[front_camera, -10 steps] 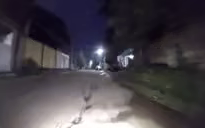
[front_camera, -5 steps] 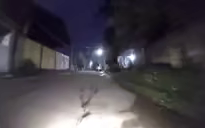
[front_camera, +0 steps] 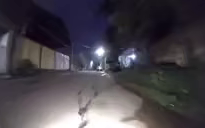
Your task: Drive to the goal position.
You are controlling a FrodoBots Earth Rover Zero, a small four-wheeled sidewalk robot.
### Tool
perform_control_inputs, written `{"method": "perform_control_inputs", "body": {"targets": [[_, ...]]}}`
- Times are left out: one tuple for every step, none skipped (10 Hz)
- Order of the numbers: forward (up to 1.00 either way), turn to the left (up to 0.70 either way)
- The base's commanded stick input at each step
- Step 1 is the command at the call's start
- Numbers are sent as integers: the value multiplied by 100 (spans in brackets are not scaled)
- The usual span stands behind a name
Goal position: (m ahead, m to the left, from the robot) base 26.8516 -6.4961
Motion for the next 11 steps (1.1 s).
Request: {"method": "perform_control_inputs", "body": {"targets": [[50,0],[50,0],[50,0],[50,0],[50,0],[50,0],[50,0],[50,0],[50,0],[50,0],[50,0]]}}
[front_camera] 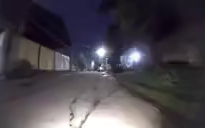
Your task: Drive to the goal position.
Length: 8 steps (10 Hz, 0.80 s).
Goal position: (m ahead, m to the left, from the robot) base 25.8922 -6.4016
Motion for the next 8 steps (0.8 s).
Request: {"method": "perform_control_inputs", "body": {"targets": [[50,0],[50,0],[50,0],[50,0],[50,0],[50,0],[50,0],[50,0]]}}
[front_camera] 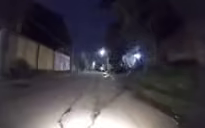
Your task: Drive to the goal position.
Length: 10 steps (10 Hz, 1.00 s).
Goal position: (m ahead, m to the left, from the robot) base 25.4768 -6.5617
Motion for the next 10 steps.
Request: {"method": "perform_control_inputs", "body": {"targets": [[50,0],[50,0],[50,0],[50,0],[50,0],[50,0],[50,0],[50,0],[50,0],[50,0]]}}
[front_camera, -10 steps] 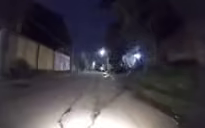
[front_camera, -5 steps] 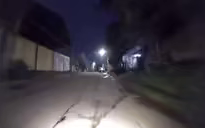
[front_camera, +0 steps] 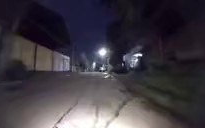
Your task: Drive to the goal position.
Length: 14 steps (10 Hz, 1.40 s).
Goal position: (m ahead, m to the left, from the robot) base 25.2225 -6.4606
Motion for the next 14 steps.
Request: {"method": "perform_control_inputs", "body": {"targets": [[50,0],[50,0],[50,0],[50,0],[50,0],[50,0],[50,0],[50,0],[50,0],[50,0],[50,0],[50,0],[50,0],[50,0]]}}
